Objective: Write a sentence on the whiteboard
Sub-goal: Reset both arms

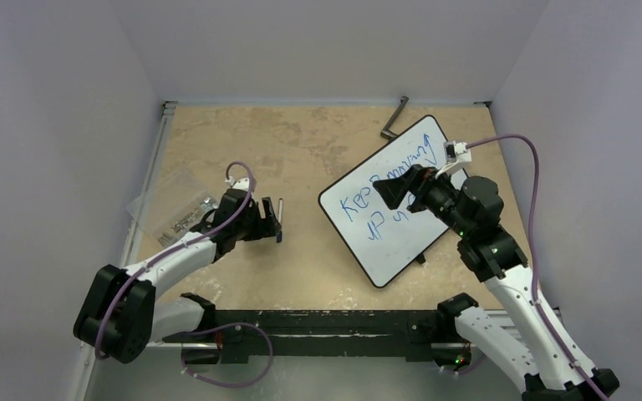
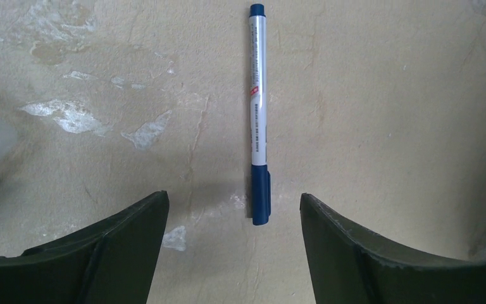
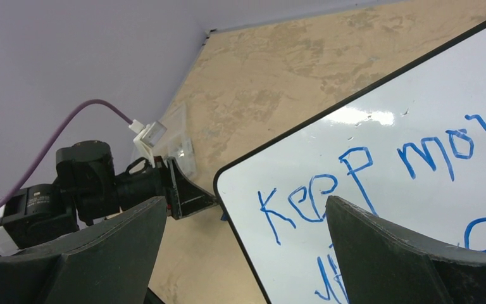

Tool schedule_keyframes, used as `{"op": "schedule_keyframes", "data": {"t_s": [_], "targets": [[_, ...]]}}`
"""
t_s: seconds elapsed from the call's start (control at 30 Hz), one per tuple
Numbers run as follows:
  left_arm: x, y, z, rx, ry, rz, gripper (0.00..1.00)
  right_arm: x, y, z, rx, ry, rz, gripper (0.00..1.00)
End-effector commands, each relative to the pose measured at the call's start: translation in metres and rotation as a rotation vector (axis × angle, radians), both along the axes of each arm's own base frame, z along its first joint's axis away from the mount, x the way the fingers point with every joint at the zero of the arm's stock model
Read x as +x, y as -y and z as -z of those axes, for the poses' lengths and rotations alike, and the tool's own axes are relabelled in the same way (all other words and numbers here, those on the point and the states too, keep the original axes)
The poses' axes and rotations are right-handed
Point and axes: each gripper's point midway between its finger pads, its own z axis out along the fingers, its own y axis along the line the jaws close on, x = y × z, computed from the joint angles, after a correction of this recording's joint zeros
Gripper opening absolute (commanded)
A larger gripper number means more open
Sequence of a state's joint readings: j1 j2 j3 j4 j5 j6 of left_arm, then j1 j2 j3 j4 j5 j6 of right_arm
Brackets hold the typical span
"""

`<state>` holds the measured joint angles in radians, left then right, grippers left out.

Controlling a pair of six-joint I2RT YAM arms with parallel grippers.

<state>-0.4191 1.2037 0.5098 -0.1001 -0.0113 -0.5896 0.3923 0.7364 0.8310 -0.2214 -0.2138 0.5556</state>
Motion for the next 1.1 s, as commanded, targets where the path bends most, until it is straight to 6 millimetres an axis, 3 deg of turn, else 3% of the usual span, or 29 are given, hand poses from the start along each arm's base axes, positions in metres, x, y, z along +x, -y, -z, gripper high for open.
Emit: {"op": "schedule_keyframes", "data": {"t_s": [0.0, 0.13, 0.27, 0.47, 0.67, 0.93, 1.07], "targets": [[0.011, 0.001, -0.026, -0.021, 0.075, -0.003, 0.76, -0.002, 0.007, -0.027, 0.026, 0.108, 0.033, 0.99], [0.023, 0.003, -0.052, -0.022, 0.129, -0.006, 0.77, -0.005, 0.016, -0.04, 0.042, 0.153, 0.072, 0.99], [0.041, 0.006, -0.094, -0.035, 0.211, -0.018, 0.77, -0.007, 0.028, -0.046, 0.052, 0.177, 0.135, 0.99], [0.061, 0.008, -0.16, -0.043, 0.328, -0.026, 0.77, -0.007, 0.047, -0.039, 0.055, 0.158, 0.237, 0.99], [0.072, -0.005, -0.208, 0.011, 0.421, -0.039, 0.78, -0.006, 0.058, -0.033, 0.034, 0.162, 0.293, 0.99], [0.078, -0.021, -0.229, 0.016, 0.478, -0.06, 0.81, -0.006, 0.06, -0.033, -0.002, 0.176, 0.293, 0.99], [0.078, -0.024, -0.228, 0.033, 0.479, -0.055, 0.94, -0.006, 0.06, -0.034, -0.004, 0.179, 0.292, 0.99]]}}
